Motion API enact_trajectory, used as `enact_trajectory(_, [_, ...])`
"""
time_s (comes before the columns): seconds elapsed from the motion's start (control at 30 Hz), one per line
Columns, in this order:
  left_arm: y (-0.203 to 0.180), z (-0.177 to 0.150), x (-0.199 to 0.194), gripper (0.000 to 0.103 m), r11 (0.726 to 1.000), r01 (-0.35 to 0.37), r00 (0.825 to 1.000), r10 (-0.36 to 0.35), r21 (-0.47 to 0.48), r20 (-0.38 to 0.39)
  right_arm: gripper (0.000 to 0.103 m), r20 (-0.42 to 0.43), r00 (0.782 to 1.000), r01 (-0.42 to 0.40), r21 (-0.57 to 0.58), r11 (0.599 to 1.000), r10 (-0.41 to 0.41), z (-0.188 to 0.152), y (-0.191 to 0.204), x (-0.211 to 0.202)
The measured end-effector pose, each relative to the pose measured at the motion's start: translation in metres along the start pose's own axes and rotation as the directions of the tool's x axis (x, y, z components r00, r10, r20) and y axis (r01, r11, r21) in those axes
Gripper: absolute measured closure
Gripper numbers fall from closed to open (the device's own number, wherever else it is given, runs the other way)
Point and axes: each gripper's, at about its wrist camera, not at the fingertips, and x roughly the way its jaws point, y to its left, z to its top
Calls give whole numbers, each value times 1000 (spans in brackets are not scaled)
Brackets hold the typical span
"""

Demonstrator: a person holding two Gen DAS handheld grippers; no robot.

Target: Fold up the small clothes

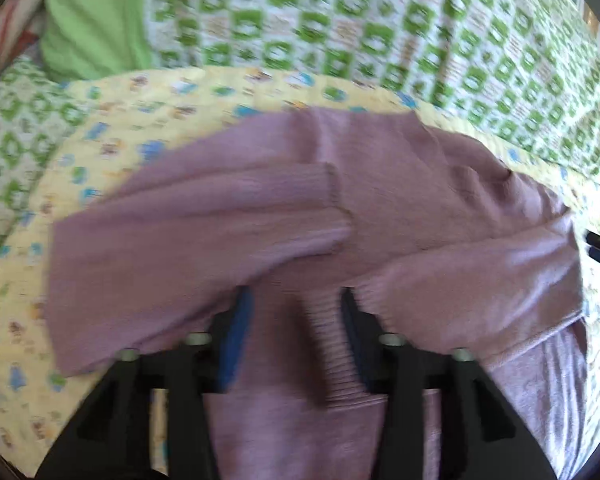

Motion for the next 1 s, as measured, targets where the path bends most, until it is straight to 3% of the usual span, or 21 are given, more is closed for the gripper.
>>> enact_trajectory(0.03, [6, 1, -4, 36, 1000, -5, 1000, 5, -3, 15, 57, 6, 1000, -14, 8, 1000, 14, -4, 2, -7])
enact_trajectory(0.13, [16, 8, -5, 35, 999, -37, 999, 37, 23, 17, 57, -3, 998, -69, 15, 998, 69, -21, 11, -24])
enact_trajectory(0.33, [2, 16, 26, 22, 967, -163, 986, 166, 196, -2, 57, -72, 986, -149, -6, 989, 149, -69, 39, -36])
enact_trajectory(0.43, [-2, 17, 43, 22, 942, -222, 973, 230, 251, -4, 57, -118, 977, -183, -21, 983, 179, -91, 52, -38])
enact_trajectory(0.53, [-2, 19, 55, 22, 935, -244, 966, 256, 259, -15, 57, -154, 971, -195, -57, 979, 185, -105, 65, -38])
enact_trajectory(0.6, [1, 21, 60, 33, 936, -245, 965, 260, 253, -29, 57, -173, 967, -203, -68, 977, 189, -112, 70, -37])
enact_trajectory(0.67, [6, 23, 63, 77, 967, -144, 983, 163, 210, -80, 57, -189, 962, -212, -66, 975, 197, -117, 73, -36])
enact_trajectory(0.73, [9, 29, 56, 94, 979, -114, 989, 128, 166, -77, 57, -198, 959, -217, -67, 974, 201, -121, 76, -36])
enact_trajectory(0.83, [3, 38, 31, 97, 990, -55, 997, 61, 133, -41, 57, -196, 958, -228, -73, 971, 211, -123, 80, -39])
enact_trajectory(0.9, [-8, 46, 6, 98, 994, 38, 999, -37, 104, -8, 57, -190, 957, -236, -75, 969, 218, -122, 80, -41])
enact_trajectory(1.0, [-41, 53, -22, 98, 978, 178, 983, -182, 105, 28, 57, -170, 959, -239, -64, 969, 226, -118, 77, -46])
